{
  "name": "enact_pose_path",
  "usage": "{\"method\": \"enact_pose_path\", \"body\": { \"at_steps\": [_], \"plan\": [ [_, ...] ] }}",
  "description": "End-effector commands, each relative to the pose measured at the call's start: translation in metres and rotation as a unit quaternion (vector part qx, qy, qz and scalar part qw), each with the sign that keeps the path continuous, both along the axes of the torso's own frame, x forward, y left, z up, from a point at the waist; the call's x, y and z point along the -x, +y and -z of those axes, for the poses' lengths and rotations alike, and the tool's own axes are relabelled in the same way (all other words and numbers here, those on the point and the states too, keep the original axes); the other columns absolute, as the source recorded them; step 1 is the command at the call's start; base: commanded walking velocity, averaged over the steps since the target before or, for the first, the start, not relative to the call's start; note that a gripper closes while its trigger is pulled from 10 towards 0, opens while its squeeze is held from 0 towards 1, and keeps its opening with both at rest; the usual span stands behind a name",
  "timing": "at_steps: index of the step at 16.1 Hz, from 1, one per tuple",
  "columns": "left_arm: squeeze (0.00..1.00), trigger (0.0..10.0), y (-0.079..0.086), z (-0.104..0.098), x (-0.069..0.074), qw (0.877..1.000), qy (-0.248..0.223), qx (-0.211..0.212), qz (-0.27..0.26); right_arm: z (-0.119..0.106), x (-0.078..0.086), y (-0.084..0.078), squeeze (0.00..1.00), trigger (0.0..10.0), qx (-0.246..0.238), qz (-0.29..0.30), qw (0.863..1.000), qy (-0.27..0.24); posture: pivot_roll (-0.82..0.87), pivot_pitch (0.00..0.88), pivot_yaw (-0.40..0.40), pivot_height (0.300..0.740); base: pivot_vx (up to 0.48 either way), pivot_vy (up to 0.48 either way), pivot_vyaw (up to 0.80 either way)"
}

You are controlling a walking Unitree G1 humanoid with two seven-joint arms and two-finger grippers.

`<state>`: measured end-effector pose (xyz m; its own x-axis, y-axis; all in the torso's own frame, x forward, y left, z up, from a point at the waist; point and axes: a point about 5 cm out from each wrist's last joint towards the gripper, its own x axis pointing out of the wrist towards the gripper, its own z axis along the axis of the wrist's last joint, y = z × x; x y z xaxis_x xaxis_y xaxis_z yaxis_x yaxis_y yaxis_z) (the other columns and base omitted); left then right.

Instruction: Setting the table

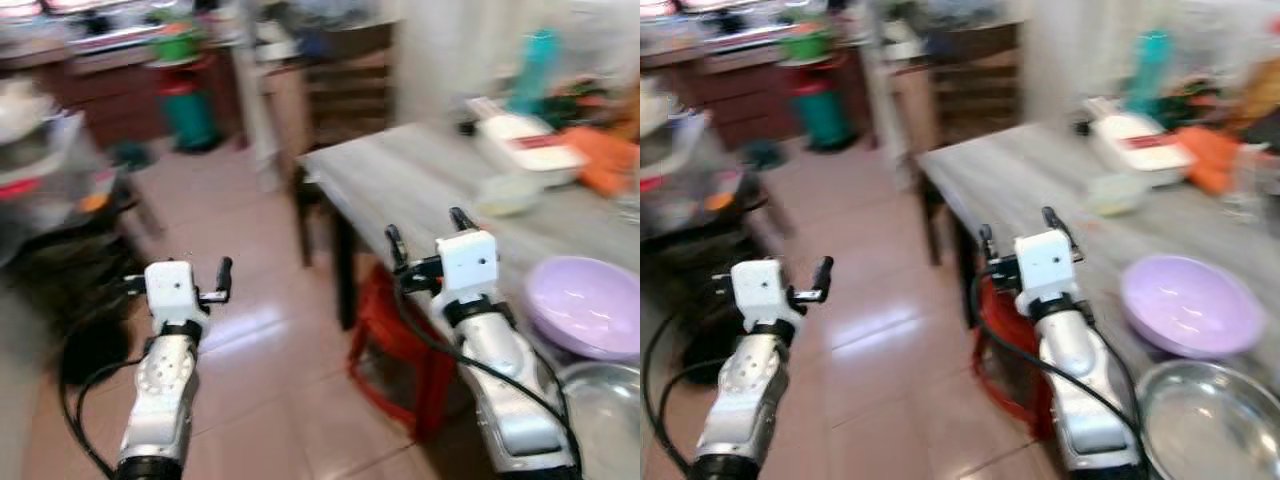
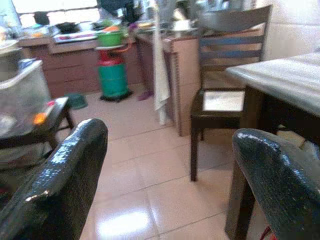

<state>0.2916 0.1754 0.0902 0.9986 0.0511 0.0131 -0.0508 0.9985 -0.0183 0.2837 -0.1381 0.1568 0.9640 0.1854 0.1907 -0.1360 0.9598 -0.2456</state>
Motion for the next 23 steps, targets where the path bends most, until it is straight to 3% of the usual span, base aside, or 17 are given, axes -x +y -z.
{"method": "enact_pose_path", "body": {
  "at_steps": [1,7,9,12,17,23],
  "plan": [
    [0.0,10.0,0.005,-0.002,-0.001,1.0,-0.002,-0.007,-0.007,-0.002,-0.001,0.003,0.0,10.0,-0.008,-0.005,1.0,-0.002,-0.07,0.0,0.071,0.74,0.0,0.0,0.8],
    [0.0,10.0,0.014,0.014,0.002,0.999,0.026,-0.014,-0.019,0.007,-0.005,0.003,0.0,10.0,-0.043,-0.004,0.999,0.022,-0.05,0.0,0.056,0.74,0.0,0.0,0.8],
    [0.0,10.0,0.021,0.036,0.01,0.997,0.069,-0.004,-0.02,0.025,-0.008,-0.002,0.0,10.0,-0.078,0.019,0.995,0.067,-0.04,0.0,0.049,0.74,0.0,0.0,0.0],
    [0.0,10.0,0.018,0.067,0.02,0.991,0.132,-0.006,0.009,0.054,-0.01,-0.006,0.0,10.0,-0.105,0.036,0.986,0.124,-0.03,0.0,0.047,0.74,0.0,0.0,0.0],
    [0.0,10.0,0.008,0.109,0.043,0.975,0.218,-0.004,0.046,0.1,-0.004,-0.009,0.0,10.0,-0.09,0.049,0.976,0.194,-0.03,0.0,0.041,0.74,0.0,0.0,0.0],
    [0.0,10.0,0.026,0.122,0.052,0.968,0.251,-0.009,0.024,0.112,-0.003,-0.015,0.0,10.0,-0.076,0.053,0.975,0.201,-0.03,0.0,0.036,0.74,0.0,0.191,0.0]
  ]
}}
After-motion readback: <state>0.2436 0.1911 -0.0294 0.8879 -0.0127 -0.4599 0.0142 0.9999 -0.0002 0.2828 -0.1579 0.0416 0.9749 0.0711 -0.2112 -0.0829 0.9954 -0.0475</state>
